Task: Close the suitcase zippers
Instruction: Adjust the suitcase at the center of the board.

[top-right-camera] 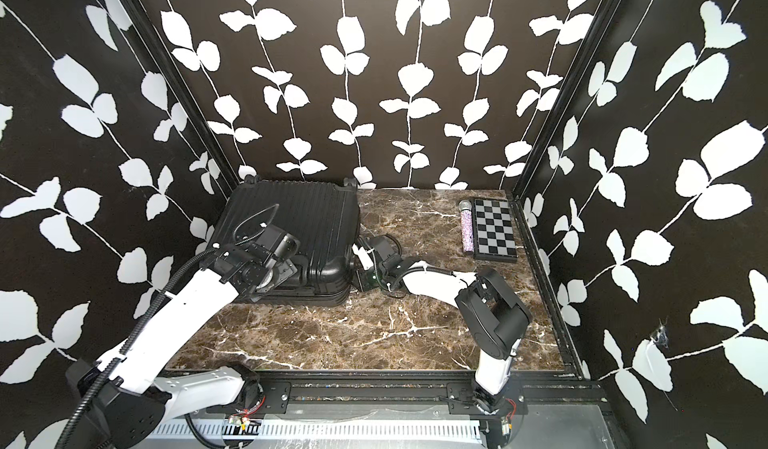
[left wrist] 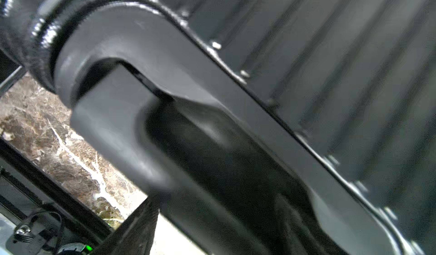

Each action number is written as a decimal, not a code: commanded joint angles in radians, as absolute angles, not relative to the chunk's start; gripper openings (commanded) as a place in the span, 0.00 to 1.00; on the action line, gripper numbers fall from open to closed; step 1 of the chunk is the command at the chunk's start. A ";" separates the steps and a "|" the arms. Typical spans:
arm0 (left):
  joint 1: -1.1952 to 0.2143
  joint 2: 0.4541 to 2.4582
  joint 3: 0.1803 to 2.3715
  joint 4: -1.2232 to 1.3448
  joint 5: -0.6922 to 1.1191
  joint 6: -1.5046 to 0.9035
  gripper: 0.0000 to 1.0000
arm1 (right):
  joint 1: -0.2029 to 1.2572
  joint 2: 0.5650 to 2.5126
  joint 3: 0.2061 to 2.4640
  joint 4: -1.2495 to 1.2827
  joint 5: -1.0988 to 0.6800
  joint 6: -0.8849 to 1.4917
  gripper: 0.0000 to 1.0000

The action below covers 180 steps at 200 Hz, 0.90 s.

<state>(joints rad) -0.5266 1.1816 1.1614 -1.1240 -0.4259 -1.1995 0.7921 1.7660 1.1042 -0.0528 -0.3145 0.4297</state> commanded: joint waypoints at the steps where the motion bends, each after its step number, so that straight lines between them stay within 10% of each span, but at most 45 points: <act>1: -0.489 1.172 1.097 -1.138 -0.409 -1.190 0.75 | 0.803 1.712 1.086 0.004 -0.261 0.428 0.35; 60: -0.433 1.175 1.027 -1.034 -0.380 -1.038 0.33 | 0.713 1.531 0.945 0.013 -0.150 0.450 0.38; 180: -0.287 1.428 1.259 -0.741 -0.040 -0.197 0.16 | 0.442 1.100 0.562 -0.033 -0.206 0.352 0.46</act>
